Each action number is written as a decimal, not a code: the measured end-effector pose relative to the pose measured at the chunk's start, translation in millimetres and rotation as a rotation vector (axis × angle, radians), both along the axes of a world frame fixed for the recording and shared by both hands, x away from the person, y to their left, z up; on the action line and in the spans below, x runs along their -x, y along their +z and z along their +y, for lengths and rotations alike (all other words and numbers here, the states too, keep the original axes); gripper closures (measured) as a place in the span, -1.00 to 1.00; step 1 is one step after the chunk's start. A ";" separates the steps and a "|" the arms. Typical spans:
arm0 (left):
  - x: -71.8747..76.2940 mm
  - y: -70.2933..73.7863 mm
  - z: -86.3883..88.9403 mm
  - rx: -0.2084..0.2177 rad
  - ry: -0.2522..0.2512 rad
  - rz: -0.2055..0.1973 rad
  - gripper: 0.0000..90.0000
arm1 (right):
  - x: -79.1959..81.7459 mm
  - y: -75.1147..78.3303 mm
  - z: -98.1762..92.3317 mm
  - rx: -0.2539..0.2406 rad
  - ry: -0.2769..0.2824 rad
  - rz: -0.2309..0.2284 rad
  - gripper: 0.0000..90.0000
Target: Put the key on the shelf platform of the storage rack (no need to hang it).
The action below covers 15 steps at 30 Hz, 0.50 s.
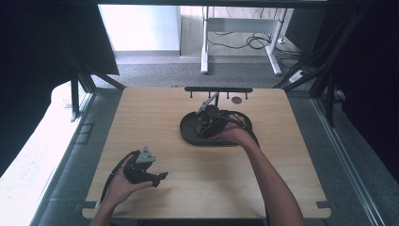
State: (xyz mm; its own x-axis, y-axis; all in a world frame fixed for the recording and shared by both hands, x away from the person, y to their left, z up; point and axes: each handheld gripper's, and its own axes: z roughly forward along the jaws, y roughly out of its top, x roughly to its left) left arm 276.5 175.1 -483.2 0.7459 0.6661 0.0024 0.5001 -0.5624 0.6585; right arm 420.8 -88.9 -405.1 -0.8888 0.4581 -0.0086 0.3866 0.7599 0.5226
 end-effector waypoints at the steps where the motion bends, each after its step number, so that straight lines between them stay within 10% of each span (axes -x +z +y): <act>1: -0.1 -0.2 -0.2 -0.001 0.000 0.000 -0.48 | -1.2 -0.5 -0.6 -0.002 -0.003 -0.001 0.09; 15: 0.2 0.1 -0.2 0.000 -0.001 -0.001 -0.48 | -21.1 -4.5 -2.6 -0.005 -0.030 -0.004 0.09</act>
State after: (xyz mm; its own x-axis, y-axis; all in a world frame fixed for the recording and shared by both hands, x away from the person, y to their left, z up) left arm 276.3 174.9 -483.1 0.7467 0.6652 0.0029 0.4990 -0.5630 0.6588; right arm 441.9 -91.5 -409.5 -0.8745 0.4849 -0.0093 0.4075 0.7450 0.5281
